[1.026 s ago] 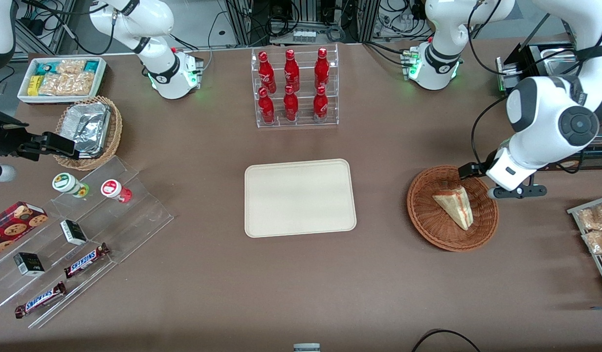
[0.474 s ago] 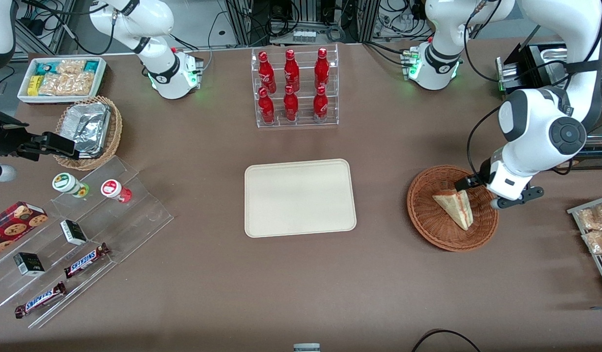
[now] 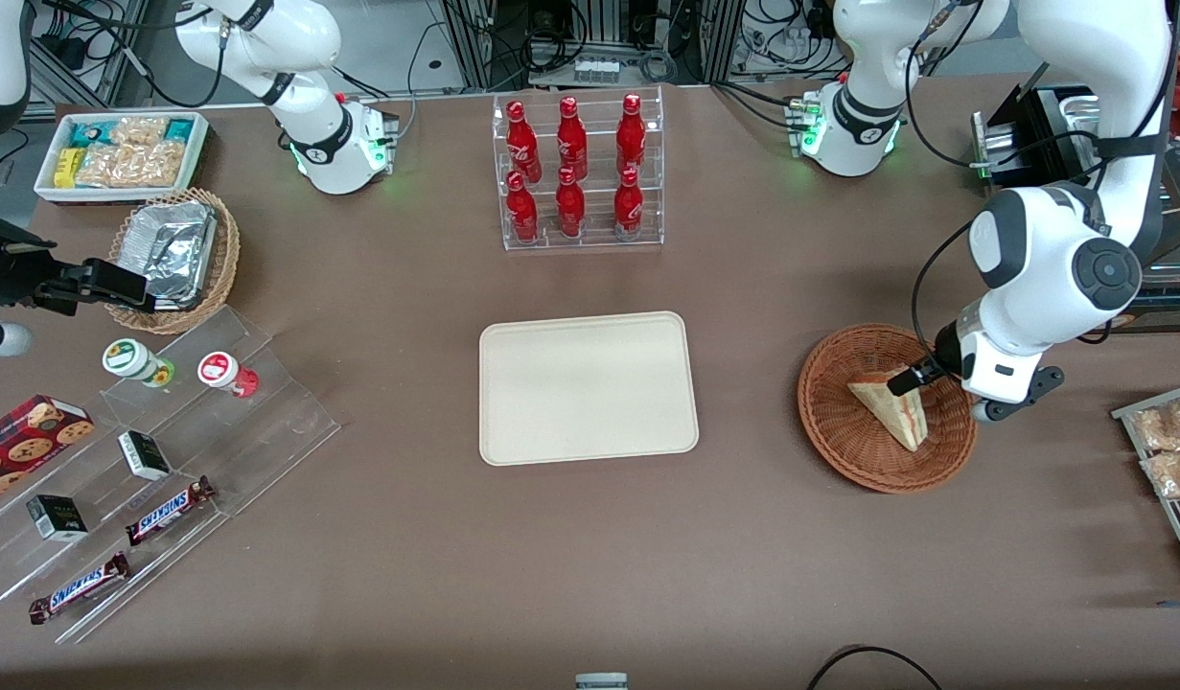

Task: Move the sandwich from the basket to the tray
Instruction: 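Lower the left gripper onto the sandwich and close on it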

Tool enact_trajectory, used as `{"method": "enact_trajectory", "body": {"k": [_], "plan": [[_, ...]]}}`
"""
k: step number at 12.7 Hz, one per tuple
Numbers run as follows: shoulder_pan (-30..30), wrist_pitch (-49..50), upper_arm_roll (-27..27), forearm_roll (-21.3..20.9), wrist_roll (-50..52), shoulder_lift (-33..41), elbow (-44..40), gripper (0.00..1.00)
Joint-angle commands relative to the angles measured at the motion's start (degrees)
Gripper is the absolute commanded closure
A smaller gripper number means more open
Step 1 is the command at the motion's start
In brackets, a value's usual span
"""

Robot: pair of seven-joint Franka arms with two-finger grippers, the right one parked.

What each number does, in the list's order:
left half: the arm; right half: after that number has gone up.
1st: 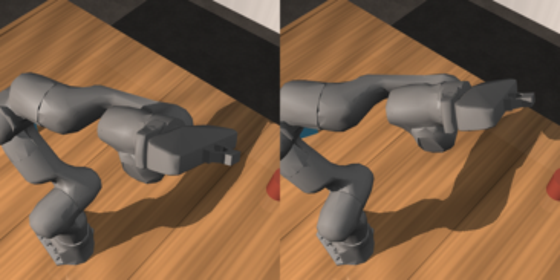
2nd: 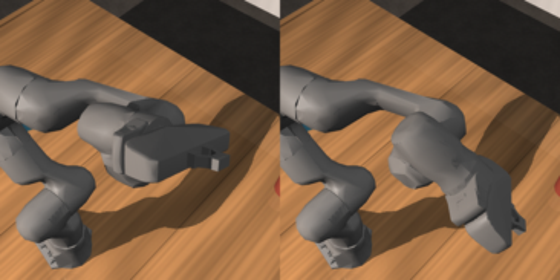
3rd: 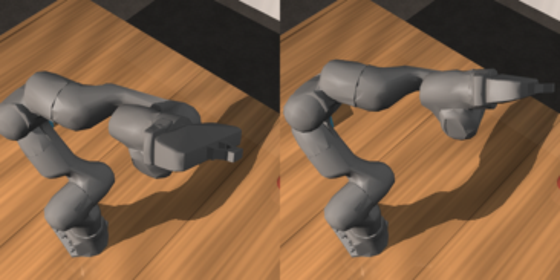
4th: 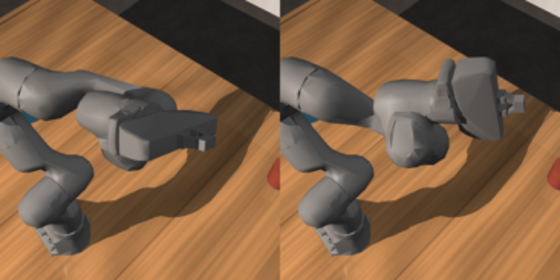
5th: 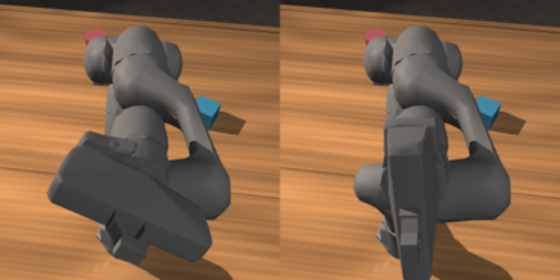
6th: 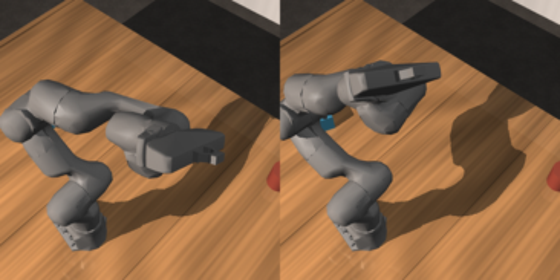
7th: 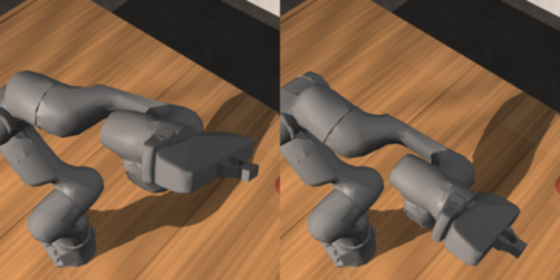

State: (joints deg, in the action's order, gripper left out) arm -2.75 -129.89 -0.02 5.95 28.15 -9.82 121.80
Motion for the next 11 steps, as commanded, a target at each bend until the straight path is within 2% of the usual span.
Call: {"method": "enact_trajectory", "body": {"k": [1, 3, 11], "plan": [[-0.4, -1.0, 0.1, 0.6, 4.2, -0.9, -0.4, 0.0], [-0.5, -2.2, 0.0, 0.6, 8.1, -2.0, -0.6, 0.0], [-0.9, -4.9, 0.0, 0.4, 8.4, -5.6, -0.3, 0.0]]}}
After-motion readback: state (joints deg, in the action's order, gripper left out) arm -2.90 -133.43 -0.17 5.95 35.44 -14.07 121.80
